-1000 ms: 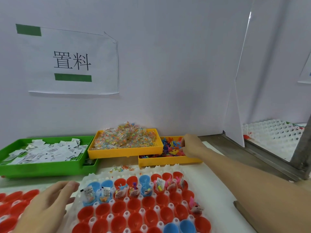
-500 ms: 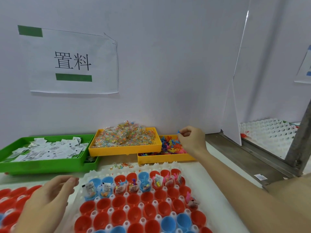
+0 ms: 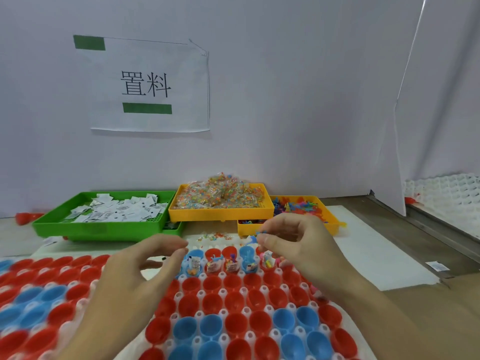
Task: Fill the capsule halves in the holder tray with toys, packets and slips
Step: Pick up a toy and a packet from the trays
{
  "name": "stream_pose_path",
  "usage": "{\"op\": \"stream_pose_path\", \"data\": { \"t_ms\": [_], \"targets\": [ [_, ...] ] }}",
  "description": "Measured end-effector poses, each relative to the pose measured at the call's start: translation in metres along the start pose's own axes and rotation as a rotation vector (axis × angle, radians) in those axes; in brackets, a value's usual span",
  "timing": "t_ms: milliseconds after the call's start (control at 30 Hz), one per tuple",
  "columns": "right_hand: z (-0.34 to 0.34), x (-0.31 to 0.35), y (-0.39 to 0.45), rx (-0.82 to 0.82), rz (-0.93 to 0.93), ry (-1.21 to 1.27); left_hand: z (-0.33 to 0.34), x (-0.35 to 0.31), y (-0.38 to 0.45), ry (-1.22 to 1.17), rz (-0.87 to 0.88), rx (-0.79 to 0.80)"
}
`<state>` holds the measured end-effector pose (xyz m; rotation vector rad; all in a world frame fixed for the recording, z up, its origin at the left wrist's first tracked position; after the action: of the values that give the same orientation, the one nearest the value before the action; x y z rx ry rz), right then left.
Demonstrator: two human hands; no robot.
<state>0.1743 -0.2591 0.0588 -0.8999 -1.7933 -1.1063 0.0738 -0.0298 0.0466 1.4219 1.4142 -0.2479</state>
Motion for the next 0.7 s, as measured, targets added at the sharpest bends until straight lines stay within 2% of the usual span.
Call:
{"op": "stream_pose_path", "data": {
  "t_ms": [167,333,467,567,700],
  "targets": [
    [0.022,0.008,-0.012,0.190,-0.003,0.086,0.026,-0.024,-0.014,-0.118,0.033,0.205],
    [0.036,0.013,-0.018,0.312,-0.067,0.117,0.033,-0.027,-0.016,-0.226,0.013,0.268],
    [0.034,0.012,-0.018,0.320,-0.078,0.093,0.033,-0.028,-0.018,-0.236,-0.013,0.274],
    [0.011,0.010,-0.012,0.257,-0.072,-0.025,0.031,-0.026,-0.017,-0.186,-0.026,0.232],
    [-0.032,-0.001,-0.003,0.202,-0.014,-0.366,0.021,-0.019,-0.012,-0.179,-0.033,0.129]
  ]
}}
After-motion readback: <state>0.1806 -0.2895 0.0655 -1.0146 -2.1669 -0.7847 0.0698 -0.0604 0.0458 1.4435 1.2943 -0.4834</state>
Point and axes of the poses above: each hand's wrist, its own y-axis towards the middle knuckle, its own z-axis out of the palm, x = y × z, the point moved 5 cm from there along y, towards the middle knuckle, and after that the axes turned 1 degree about z, right-handed, at the moved point
